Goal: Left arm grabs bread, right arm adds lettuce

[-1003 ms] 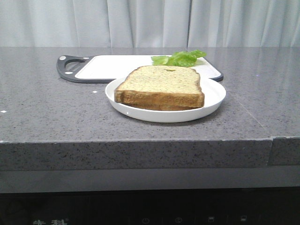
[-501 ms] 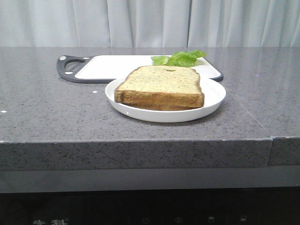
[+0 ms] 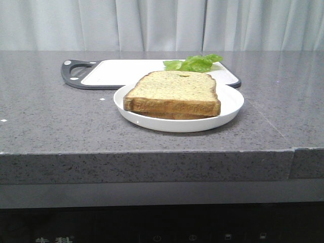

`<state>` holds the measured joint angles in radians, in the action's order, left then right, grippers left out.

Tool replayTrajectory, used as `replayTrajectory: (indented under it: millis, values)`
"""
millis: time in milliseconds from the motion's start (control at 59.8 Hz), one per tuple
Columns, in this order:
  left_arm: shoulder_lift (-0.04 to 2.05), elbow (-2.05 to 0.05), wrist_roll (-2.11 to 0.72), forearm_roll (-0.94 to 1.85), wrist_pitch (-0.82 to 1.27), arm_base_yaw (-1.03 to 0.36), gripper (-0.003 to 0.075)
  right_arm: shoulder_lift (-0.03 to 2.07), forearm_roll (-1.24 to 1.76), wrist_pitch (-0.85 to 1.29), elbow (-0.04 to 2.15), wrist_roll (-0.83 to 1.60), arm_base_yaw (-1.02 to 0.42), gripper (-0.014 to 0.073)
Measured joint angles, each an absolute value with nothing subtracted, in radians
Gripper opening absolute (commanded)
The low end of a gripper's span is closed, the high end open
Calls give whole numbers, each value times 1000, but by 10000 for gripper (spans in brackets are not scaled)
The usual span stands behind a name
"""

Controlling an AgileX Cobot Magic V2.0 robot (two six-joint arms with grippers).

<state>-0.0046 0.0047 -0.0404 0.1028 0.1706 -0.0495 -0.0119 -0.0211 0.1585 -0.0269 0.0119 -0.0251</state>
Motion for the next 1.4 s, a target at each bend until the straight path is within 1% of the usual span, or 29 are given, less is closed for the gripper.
replayTrajectory:
  millis: [150,301,501,585,702,769,819,852,869,919,953,969,986,1003,1036,1053,1103,1220,1304,1404]
  values:
    - [-5,-17,-40,108,142,-50,-21,-12,-9,146,-20,8,-25,-61]
    - [27,-146,-40,94,218,-50,-21,-6,34,264,120,0,-25,-61]
    - [255,-356,-40,84,269,-50,-21,145,49,363,357,0,-25,-61]
    - [349,-403,-40,81,259,-50,-20,204,51,373,407,0,-25,-61]
    - [413,-423,-40,81,231,-50,-11,255,53,375,431,0,-25,-53]
    - [425,-423,-40,81,230,-50,46,260,53,375,431,0,-25,-11]
    - [425,-423,-40,81,230,-50,134,260,53,375,431,0,-25,66]
    - [425,-423,-40,81,230,-50,240,260,53,375,431,0,-25,131]
    - [425,-423,-40,81,230,-50,281,260,53,375,431,0,-25,158]
    - [425,-423,-40,81,228,-50,459,260,54,375,431,0,-25,272]
    - [425,-423,-40,81,228,-50,540,260,54,373,431,0,-25,339]
    - [425,-423,-40,81,228,-50,607,260,54,373,431,0,-25,363]
    - [425,-423,-40,81,228,-50,622,260,54,373,431,0,-25,395]
    - [425,-423,-40,81,228,-50,658,260,54,373,431,0,-25,413]
    - [425,-423,-40,81,228,-50,694,260,54,373,431,0,-25,449]
    - [425,-423,-40,81,228,-50,707,260,54,373,431,0,-25,459]
    - [425,-423,-40,81,226,-50,689,260,54,375,431,0,-25,477]
    - [427,-429,-40,143,225,-50,650,260,54,375,431,0,-25,474]
    - [449,-473,-40,192,280,-50,643,260,54,375,431,0,-25,474]
    - [534,-563,-40,234,381,-78,639,260,54,376,431,0,-25,474]
